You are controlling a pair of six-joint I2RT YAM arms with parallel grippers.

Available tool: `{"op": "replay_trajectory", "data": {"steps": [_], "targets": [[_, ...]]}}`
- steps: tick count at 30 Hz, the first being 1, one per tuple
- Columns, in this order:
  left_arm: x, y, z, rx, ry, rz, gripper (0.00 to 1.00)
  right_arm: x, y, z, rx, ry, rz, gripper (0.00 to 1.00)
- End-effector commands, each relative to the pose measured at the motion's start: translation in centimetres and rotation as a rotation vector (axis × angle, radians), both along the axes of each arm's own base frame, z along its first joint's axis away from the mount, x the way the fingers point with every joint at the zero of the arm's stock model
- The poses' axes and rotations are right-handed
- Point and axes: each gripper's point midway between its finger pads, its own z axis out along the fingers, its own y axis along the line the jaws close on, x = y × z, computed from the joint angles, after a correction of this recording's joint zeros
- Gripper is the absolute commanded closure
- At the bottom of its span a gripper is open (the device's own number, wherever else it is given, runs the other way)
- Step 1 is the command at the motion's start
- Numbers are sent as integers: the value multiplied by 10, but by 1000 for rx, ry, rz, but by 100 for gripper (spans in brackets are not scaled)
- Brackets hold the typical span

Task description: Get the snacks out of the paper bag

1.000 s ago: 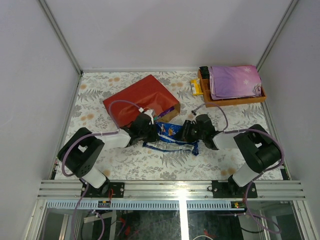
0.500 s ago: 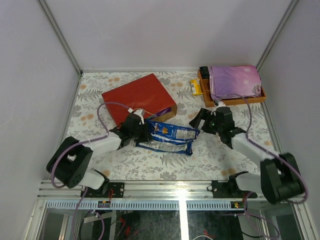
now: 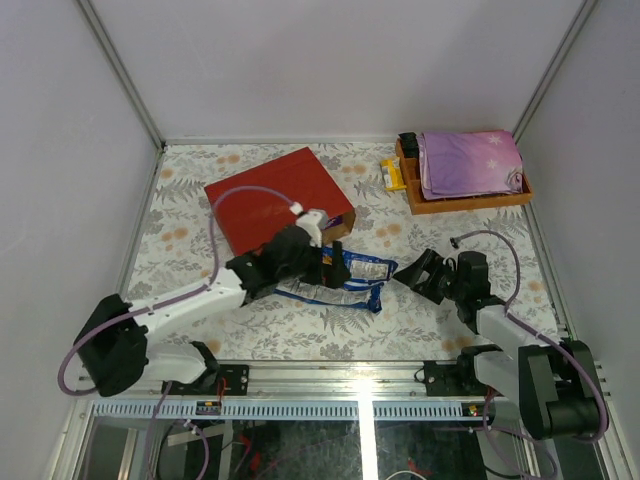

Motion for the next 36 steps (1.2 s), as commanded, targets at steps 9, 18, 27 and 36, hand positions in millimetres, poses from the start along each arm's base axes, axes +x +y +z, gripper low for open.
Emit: {"op": "replay_trajectory", "data": {"steps": [9,18,27,36], "targets": [[-44,-81,-19,212,-108,-102,11,10,20,-6,261,3,-57,32],[-49,-98,-28,232,-107,-131,13,24,31,-20,400,30,-90,45],[-45,-93,-30,265,-125,-127,13,35,41,-18,472,-3,-81,89],[-34,-76,5,224,-164,-103,13,42,14,54,-94,-173,3,100]]}}
